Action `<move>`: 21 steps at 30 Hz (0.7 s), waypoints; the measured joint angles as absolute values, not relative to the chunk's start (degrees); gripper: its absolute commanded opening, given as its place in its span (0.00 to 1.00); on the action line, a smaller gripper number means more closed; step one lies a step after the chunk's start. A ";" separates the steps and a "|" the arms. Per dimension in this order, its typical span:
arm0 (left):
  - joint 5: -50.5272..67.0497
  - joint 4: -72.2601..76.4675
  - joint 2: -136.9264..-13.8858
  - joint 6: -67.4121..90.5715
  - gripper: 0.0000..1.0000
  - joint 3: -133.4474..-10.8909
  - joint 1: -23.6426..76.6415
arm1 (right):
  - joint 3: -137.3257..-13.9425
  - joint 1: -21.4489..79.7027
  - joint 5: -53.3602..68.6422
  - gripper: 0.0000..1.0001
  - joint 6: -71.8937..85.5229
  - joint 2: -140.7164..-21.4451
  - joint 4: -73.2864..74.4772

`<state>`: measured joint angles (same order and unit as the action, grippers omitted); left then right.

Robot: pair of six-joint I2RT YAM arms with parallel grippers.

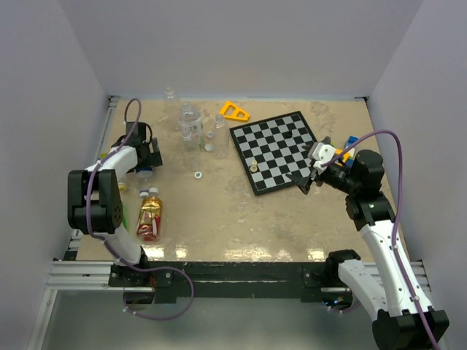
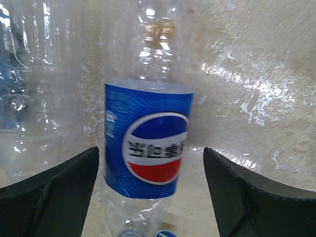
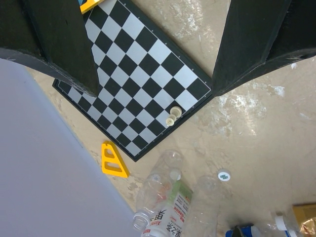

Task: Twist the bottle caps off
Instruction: Pick up the plastic bottle from the corner of the board.

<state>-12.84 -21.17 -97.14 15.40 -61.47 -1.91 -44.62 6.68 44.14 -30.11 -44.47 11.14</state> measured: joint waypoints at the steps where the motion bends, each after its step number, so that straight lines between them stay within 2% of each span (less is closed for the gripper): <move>1: -12.78 -21.26 -97.80 15.42 0.89 -61.69 -1.91 | -44.62 6.68 44.14 0.98 -30.11 -44.47 11.14; 8: -11.11 -22.22 -101.43 15.46 0.73 -62.39 -2.28 | -44.62 6.68 44.14 0.98 -30.15 -44.47 11.14; 17: -9.69 -22.41 -101.56 15.22 0.25 -63.33 -2.31 | -44.62 6.68 44.14 0.98 -30.30 -44.47 11.14; 21: -9.37 -23.51 -98.50 14.85 0.16 -63.35 -2.31 | -44.62 6.68 44.27 0.98 -30.72 -44.51 11.16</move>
<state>-9.37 -23.51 -98.50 14.85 -63.35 -2.31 -44.62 6.68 44.27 -30.72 -44.51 11.16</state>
